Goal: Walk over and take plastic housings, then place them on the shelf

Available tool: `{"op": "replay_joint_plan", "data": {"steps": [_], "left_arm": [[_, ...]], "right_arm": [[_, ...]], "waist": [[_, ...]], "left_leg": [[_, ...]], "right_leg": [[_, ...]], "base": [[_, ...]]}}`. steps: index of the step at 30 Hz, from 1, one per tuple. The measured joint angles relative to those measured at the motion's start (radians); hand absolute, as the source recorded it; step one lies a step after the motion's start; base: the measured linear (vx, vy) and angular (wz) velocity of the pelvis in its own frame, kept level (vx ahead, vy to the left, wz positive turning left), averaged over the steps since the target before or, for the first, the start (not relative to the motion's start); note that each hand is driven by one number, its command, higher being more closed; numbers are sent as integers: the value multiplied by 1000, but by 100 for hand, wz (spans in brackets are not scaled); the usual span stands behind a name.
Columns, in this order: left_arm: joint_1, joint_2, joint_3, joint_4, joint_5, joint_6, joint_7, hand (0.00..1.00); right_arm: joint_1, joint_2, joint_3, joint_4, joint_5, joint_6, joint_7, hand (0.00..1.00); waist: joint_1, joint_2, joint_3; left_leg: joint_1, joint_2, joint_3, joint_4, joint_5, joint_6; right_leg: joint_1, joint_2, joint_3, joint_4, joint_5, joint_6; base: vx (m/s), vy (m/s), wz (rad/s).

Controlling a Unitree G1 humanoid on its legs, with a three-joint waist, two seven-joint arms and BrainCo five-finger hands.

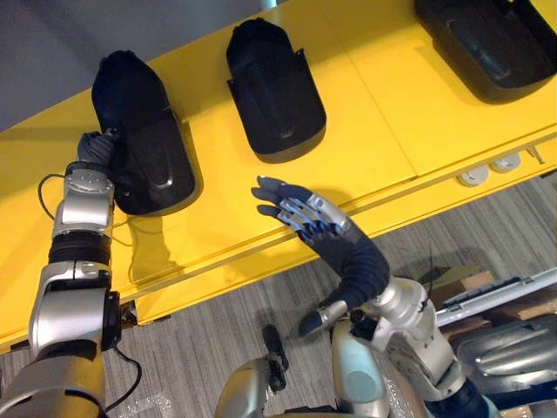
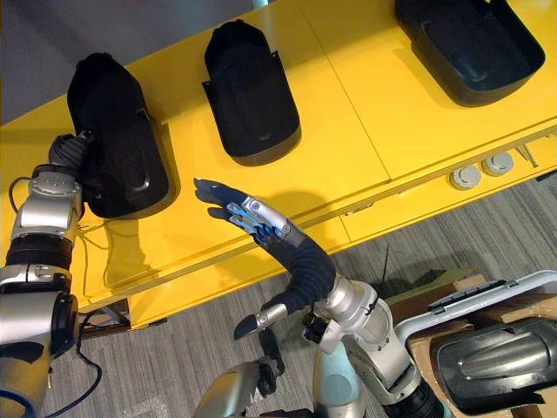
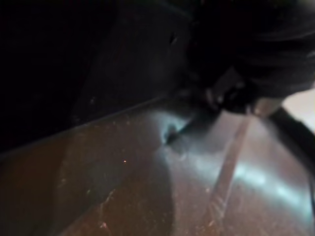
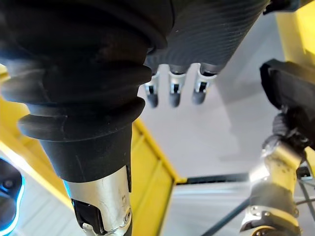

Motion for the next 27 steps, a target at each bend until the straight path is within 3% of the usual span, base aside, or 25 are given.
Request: {"op": "replay_joint_plan", "data": {"steps": [12, 13, 18, 22, 25, 27], "left_arm": [[67, 39, 22, 0, 40, -1, -123, 100], [73, 39, 22, 0, 42, -1, -127, 0], [86, 39, 23, 0, 67, 26, -159, 0], [107, 38, 37, 0, 67, 53, -153, 0], [123, 38, 39, 1, 56, 76, -108, 0], [123, 38, 51, 1, 16, 79, -43, 0]], "right_arm": [[13, -13, 15, 0, -1, 17, -5, 0], [15, -13, 18, 0, -1, 20, -6, 0], [24, -16, 20, 0, -2, 24, -8, 0], [26, -20, 8, 0, -2, 29, -10, 0], [29, -23, -2, 0, 2, 35, -17, 0], [31, -25, -9, 0, 20, 59, -17, 0]], "waist": [[-10, 11, 1], [-10, 11, 1], [-11, 14, 0], [-17, 31, -11], [-20, 48, -22], [-20, 52, -24]], "left_leg": [[17, -2, 23, 2, 0, 0], [16, -2, 23, 3, 0, 0], [13, -1, 23, 11, -1, -2], [12, -1, 24, 11, -2, -2], [14, -1, 27, 10, -2, -2], [18, 0, 28, 9, -2, -2]], "right_leg": [[0, 0, 15, 17, -5, 3], [0, 0, 15, 17, -5, 3], [0, 0, 15, 17, -5, 3], [0, 1, 15, 15, -4, 4], [0, 2, 18, 12, -3, 6], [4, 3, 18, 12, -2, 6]], "base": [[5, 1, -3], [0, 0, 0], [0, 0, 0], [0, 0, 0], [0, 0, 0], [0, 0, 0]]}}
